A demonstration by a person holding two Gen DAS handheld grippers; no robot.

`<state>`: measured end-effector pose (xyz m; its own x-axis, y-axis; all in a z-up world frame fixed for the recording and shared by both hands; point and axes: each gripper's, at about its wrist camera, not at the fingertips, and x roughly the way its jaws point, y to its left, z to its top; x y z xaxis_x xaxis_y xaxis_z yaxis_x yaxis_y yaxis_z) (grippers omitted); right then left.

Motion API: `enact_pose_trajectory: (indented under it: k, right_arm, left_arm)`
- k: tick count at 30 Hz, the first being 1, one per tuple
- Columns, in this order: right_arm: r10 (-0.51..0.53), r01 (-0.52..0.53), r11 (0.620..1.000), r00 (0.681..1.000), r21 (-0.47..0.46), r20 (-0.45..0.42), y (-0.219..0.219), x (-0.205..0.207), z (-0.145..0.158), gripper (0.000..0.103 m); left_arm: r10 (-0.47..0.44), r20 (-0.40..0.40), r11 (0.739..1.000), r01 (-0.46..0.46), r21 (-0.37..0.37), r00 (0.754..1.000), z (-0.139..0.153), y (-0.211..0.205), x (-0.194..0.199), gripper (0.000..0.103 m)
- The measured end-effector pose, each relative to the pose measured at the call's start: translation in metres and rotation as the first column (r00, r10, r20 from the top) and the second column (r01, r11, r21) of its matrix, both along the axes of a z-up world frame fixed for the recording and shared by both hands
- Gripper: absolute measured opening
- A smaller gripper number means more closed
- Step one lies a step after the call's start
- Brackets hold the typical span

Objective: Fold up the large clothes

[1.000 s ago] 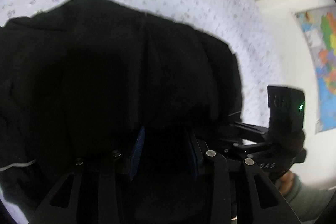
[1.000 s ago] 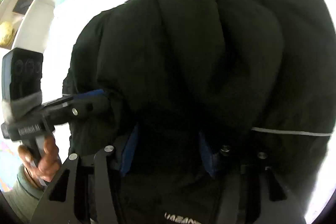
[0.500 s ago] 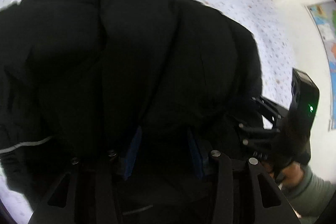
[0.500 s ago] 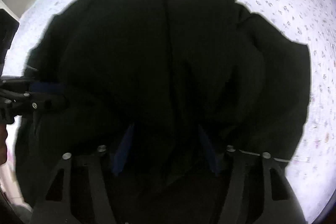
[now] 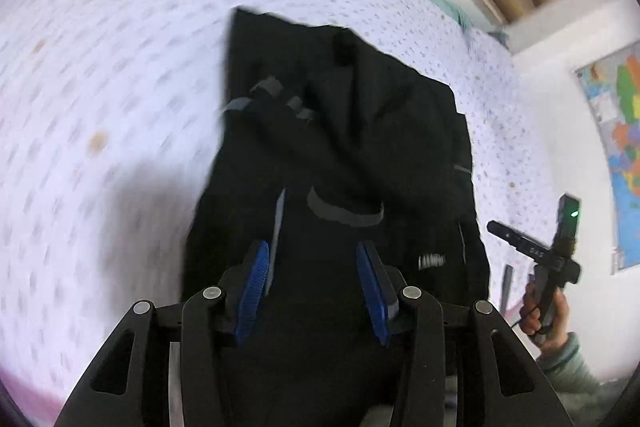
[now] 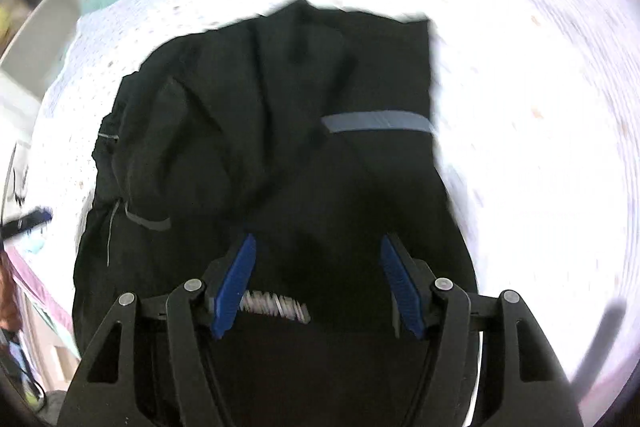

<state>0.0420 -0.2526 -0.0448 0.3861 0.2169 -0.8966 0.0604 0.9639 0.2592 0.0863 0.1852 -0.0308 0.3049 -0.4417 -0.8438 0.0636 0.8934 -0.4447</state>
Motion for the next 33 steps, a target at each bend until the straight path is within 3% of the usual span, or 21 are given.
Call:
enact_pose_trajectory:
  k: [2,7,12,18,23,28,30,33]
  right_arm:
    - [-0.040,0.040,0.999,0.999,0.000,-0.021,-0.016,-0.032,-0.010,0.068]
    - [-0.120,0.117,0.992,0.988,-0.042,-0.102,-0.034,-0.094,-0.033,0.068]
    - [-0.202,0.196,0.979,0.970,-0.058,-0.134,-0.054,-0.142,-0.042,0.068]
    - [-0.298,0.292,0.955,0.941,-0.057,-0.160,-0.075,-0.191,-0.051,0.068]
    - [-0.355,0.358,0.933,0.912,-0.027,-0.206,-0.090,-0.229,-0.071,0.065]
    - [-0.326,0.354,0.932,0.914,0.080,-0.244,-0.089,-0.240,-0.086,0.060]
    - [-0.293,0.336,0.926,0.927,0.174,-0.233,-0.087,-0.237,-0.081,0.058]
    - [-0.264,0.292,0.876,0.956,0.384,-0.126,-0.089,-0.239,-0.053,0.056]
  left_arm:
    - [0.048,-0.026,0.999,-0.048,0.000,0.998,-0.010,0.026,-0.037,0.047]
    - [0.113,-0.155,0.991,-0.123,-0.054,0.981,-0.053,0.065,-0.087,0.047]
    - [0.122,-0.231,0.991,-0.132,-0.027,0.965,-0.096,0.070,-0.106,0.047]
    - [0.069,-0.319,0.990,-0.104,-0.095,0.945,-0.126,0.067,-0.118,0.047]
    - [-0.060,-0.272,0.990,0.023,-0.140,0.960,-0.115,0.038,-0.113,0.047]
    - [-0.159,-0.214,0.933,0.075,-0.352,0.964,-0.097,0.015,-0.095,0.047]
    - [-0.160,-0.208,0.912,0.064,-0.406,0.965,-0.095,0.006,-0.084,0.047]
    - [-0.143,-0.161,0.840,0.034,-0.542,0.977,-0.084,-0.002,-0.071,0.047]
